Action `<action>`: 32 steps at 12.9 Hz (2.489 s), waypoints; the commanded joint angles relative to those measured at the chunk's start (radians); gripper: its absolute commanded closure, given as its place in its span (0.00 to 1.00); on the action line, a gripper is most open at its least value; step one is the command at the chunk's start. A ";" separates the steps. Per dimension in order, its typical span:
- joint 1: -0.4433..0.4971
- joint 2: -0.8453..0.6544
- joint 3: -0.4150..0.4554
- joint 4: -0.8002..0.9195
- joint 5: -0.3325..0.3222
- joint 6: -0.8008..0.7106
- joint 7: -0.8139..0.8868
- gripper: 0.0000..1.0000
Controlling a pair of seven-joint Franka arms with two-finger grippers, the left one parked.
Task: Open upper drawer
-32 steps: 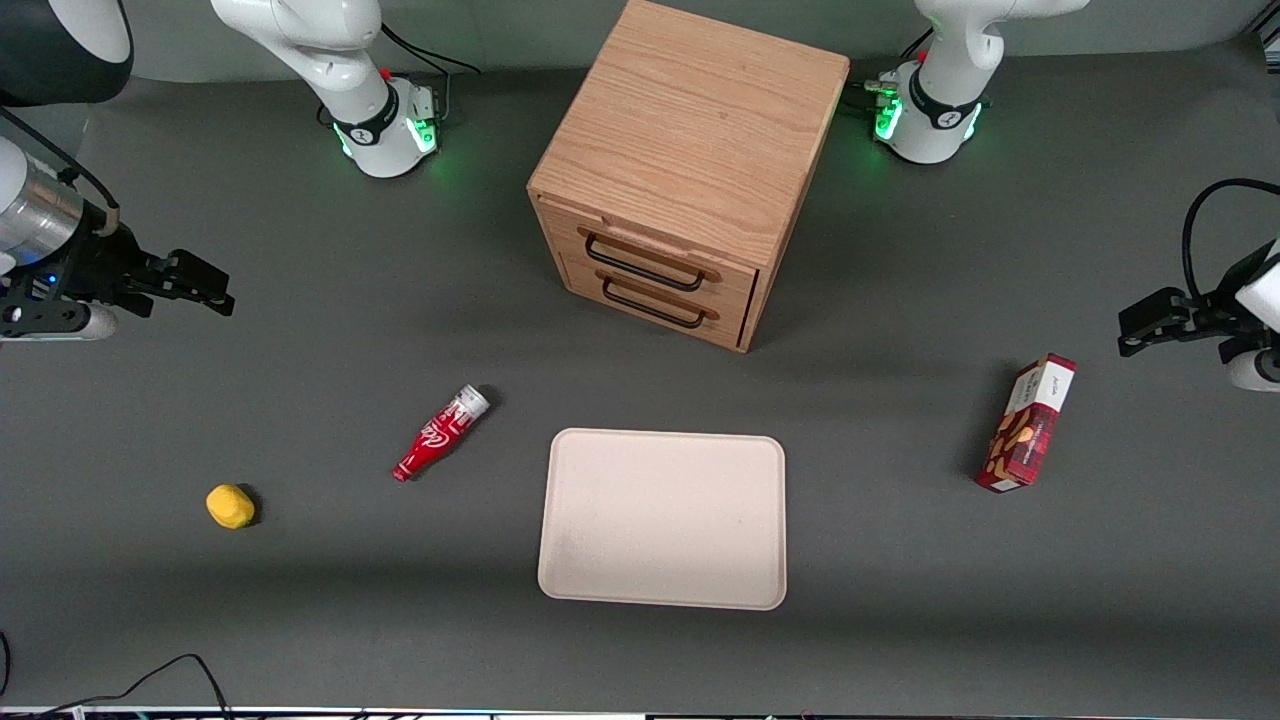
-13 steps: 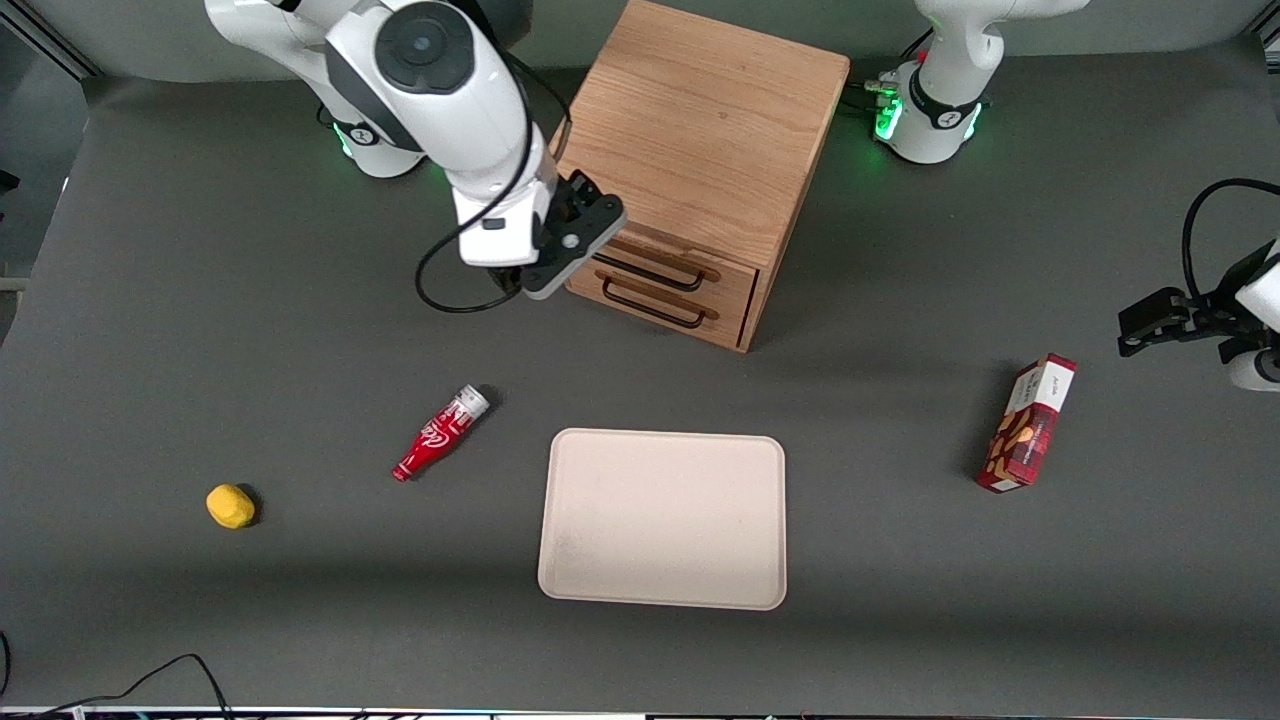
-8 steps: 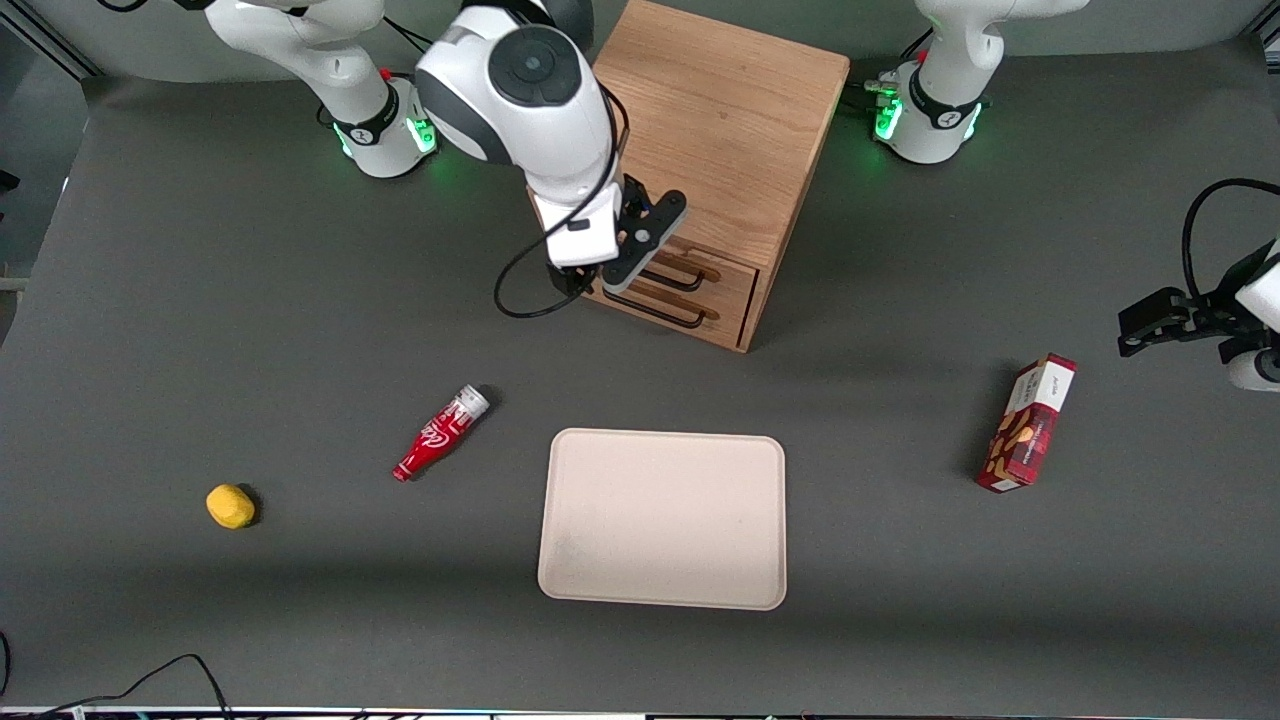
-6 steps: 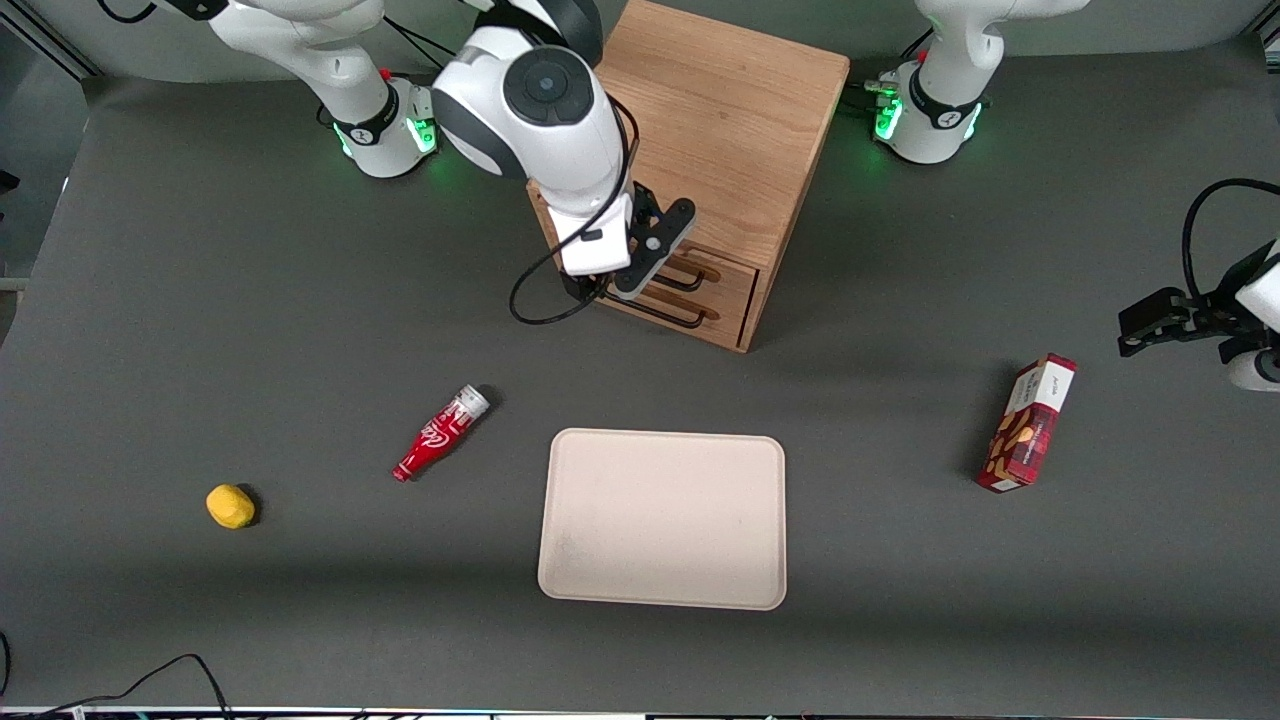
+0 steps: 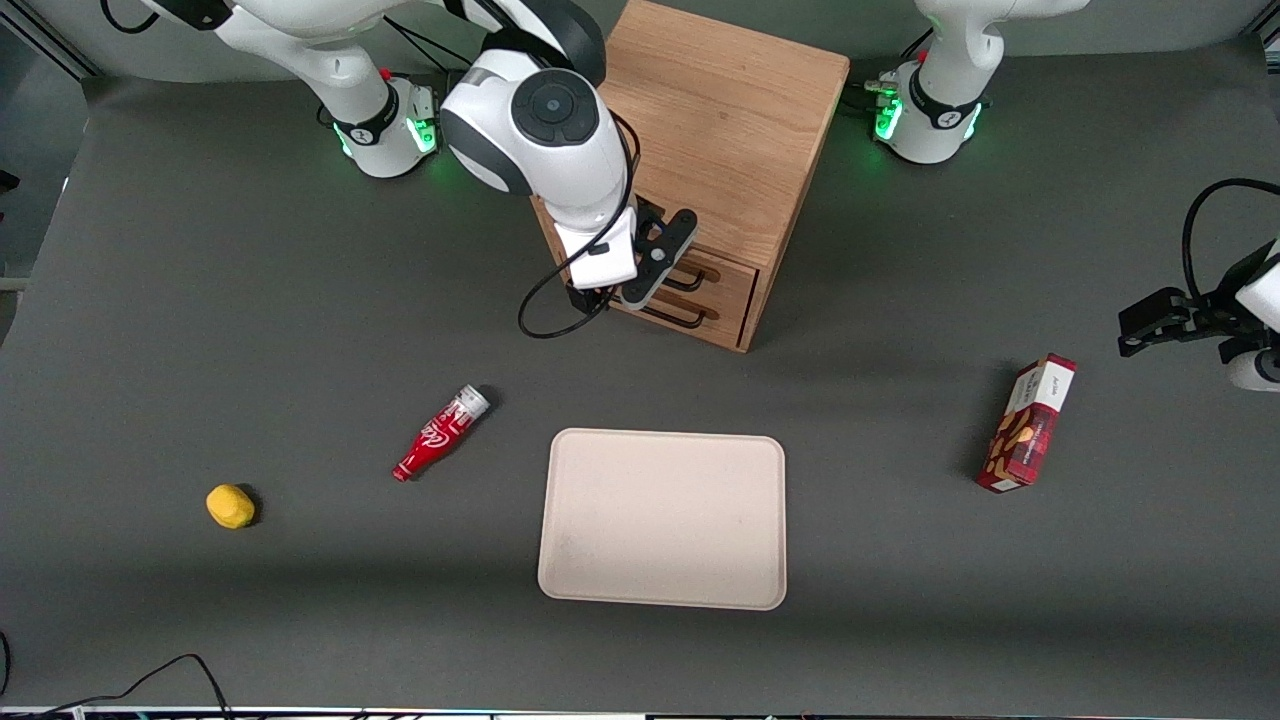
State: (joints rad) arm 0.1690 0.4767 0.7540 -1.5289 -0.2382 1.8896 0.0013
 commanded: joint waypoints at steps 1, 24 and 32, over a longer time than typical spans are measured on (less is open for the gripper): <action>-0.028 -0.001 0.002 0.001 -0.015 0.008 -0.047 0.00; -0.013 0.069 -0.154 0.045 -0.032 0.121 -0.271 0.00; -0.013 0.098 -0.291 0.133 0.076 0.154 -0.426 0.00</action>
State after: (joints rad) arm 0.1456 0.5451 0.4974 -1.4543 -0.1815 2.0397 -0.3737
